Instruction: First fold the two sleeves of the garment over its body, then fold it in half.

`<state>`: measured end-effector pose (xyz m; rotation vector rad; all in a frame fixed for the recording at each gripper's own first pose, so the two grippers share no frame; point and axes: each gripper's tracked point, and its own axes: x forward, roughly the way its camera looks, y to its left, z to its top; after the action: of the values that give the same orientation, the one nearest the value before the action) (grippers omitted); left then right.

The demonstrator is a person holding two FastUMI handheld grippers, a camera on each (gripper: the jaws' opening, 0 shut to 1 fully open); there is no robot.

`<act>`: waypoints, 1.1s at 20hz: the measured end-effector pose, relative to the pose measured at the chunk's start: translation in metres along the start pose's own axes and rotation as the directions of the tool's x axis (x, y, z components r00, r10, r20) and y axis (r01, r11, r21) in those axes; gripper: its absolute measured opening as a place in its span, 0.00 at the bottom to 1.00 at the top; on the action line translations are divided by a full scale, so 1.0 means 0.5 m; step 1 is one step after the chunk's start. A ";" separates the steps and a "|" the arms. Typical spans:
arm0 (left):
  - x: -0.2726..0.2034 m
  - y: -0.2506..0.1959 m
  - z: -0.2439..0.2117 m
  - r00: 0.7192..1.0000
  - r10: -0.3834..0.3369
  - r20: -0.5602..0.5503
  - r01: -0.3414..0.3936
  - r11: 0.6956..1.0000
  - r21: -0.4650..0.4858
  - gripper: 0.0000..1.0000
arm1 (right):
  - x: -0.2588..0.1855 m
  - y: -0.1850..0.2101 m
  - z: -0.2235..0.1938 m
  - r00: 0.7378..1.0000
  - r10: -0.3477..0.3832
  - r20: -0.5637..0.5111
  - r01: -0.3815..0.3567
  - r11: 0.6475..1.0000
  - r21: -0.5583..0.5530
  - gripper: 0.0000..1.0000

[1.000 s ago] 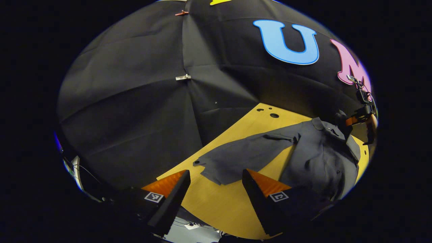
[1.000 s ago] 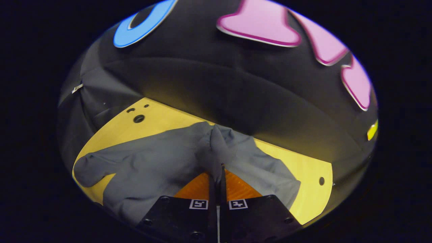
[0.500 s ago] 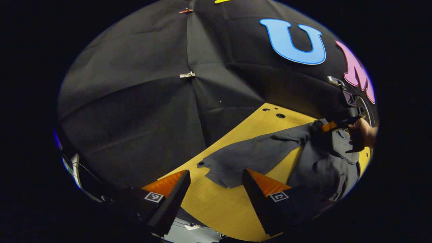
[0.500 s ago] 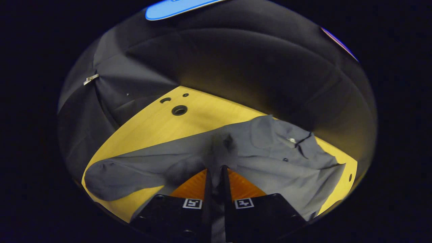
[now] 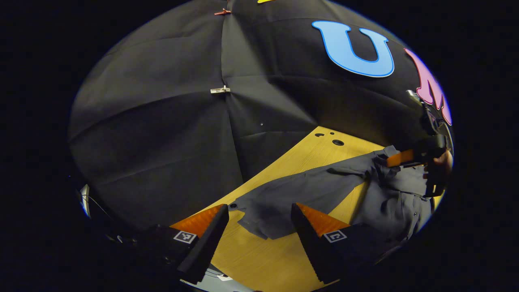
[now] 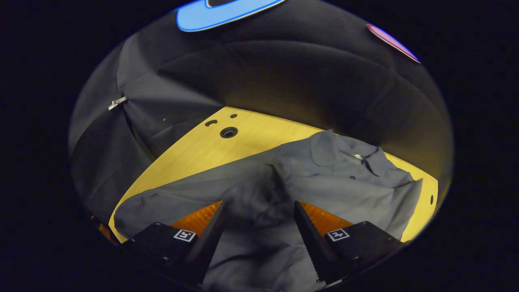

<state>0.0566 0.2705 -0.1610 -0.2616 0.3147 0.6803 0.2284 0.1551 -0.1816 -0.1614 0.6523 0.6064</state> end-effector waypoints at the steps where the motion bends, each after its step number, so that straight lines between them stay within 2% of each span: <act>1: 0.011 0.003 -0.001 1.000 0.002 -0.006 -0.002 1.000 -0.007 0.98 | -0.026 -0.024 0.001 1.000 -0.022 0.015 0.022 1.000 0.014 1.00; 3: 0.038 0.017 -0.005 1.000 0.016 -0.021 -0.016 1.000 -0.021 0.98 | -0.079 -0.081 -0.008 0.996 -0.087 0.025 0.087 0.996 0.009 0.96; 5: 0.066 0.021 -0.020 0.999 0.011 -0.049 -0.013 0.999 -0.035 0.98 | -0.130 -0.125 -0.025 0.991 -0.134 0.028 0.133 0.991 0.012 1.00; 8: 0.102 0.012 -0.042 0.994 -0.035 -0.106 0.027 0.997 -0.073 0.98 | -0.217 -0.181 -0.052 0.982 -0.186 0.037 0.184 0.981 0.063 1.00; 15: 0.158 -0.011 -0.089 0.974 -0.063 -0.216 0.049 0.996 -0.072 0.99 | -0.443 -0.289 -0.108 0.948 -0.305 0.094 0.288 0.945 0.157 1.00; 19: 0.165 -0.020 -0.135 0.950 -0.077 -0.302 0.056 0.995 -0.078 0.99 | -0.514 -0.339 -0.154 0.925 -0.367 0.096 0.345 0.920 0.187 1.00; 20: 0.170 -0.018 -0.134 0.953 -0.057 -0.296 0.047 0.998 -0.040 0.99 | -0.521 -0.343 -0.167 0.925 -0.370 0.088 0.347 0.917 0.198 1.00; 22: 0.174 -0.030 -0.132 0.954 -0.085 -0.287 0.106 0.993 0.057 0.96 | -0.528 -0.354 -0.188 0.926 -0.370 0.077 0.347 0.913 0.215 1.00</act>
<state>0.1171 0.2868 -0.2517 -0.3041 0.5967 0.5336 0.1150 -0.1458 -0.1021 -0.0567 0.5483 0.1914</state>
